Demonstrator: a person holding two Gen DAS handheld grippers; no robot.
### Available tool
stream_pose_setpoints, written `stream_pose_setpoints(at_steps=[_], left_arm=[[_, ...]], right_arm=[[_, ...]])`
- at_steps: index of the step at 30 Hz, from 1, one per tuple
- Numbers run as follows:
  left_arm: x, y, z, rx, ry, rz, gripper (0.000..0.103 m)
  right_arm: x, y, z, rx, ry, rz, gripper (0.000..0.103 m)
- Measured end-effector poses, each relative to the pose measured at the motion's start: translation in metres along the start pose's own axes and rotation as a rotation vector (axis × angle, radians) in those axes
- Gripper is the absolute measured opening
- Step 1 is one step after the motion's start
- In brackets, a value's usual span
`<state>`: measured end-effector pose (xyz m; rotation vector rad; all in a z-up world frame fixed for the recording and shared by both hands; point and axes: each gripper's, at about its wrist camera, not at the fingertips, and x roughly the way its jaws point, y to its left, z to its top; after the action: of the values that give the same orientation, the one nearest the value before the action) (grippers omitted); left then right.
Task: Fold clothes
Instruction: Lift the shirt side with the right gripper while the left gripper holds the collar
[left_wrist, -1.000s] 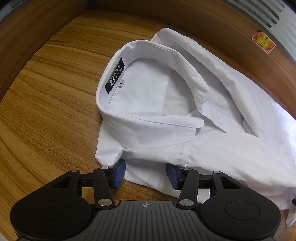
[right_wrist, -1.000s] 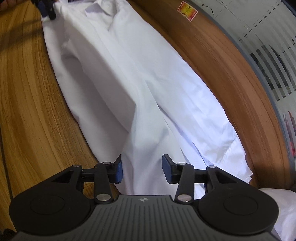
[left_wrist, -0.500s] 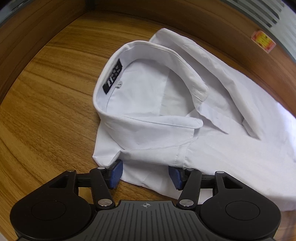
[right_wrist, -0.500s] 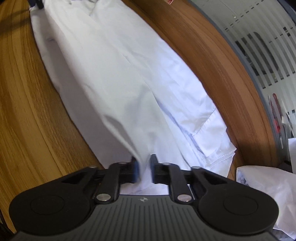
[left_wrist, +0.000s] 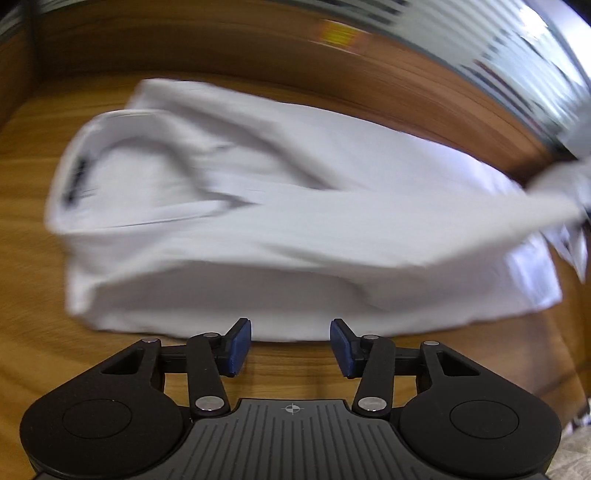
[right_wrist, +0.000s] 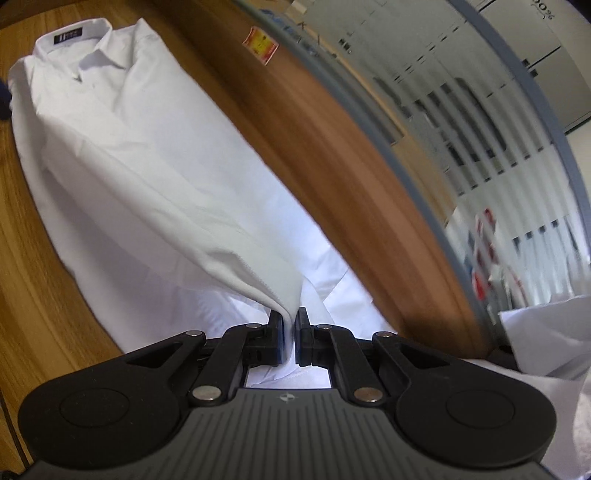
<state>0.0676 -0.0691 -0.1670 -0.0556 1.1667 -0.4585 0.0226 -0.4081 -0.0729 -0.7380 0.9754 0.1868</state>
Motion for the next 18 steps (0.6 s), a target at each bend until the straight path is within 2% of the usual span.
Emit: stream_pose_setpoints(at_steps=[3,7,11,15,18], left_arm=[[0.015,-0.026,0.008,0.062,0.005,-0.059,0.043],[0.034,-0.052,0.019,0.129,0.016,-0.108,0.043],[0.047,-0.068,0.032,0.153,0.002,-0.155,0.042],[0.054,-0.069,0.047,0.107,-0.074,-0.160,0.042],[0.049,-0.059,0.055,-0.025,-0.198,-0.152,0.042]], right_arm=[[-0.007,-0.006,0.009,-0.003,-0.018,-0.018,0.007],[-0.019,-0.009,0.017,0.004,-0.047,-0.044,0.007],[-0.032,-0.012,0.025,0.010,-0.076,-0.071,0.007],[-0.044,-0.016,0.033,0.017,-0.105,-0.097,0.007],[-0.050,-0.014,0.034,0.025,-0.120,-0.106,0.007]])
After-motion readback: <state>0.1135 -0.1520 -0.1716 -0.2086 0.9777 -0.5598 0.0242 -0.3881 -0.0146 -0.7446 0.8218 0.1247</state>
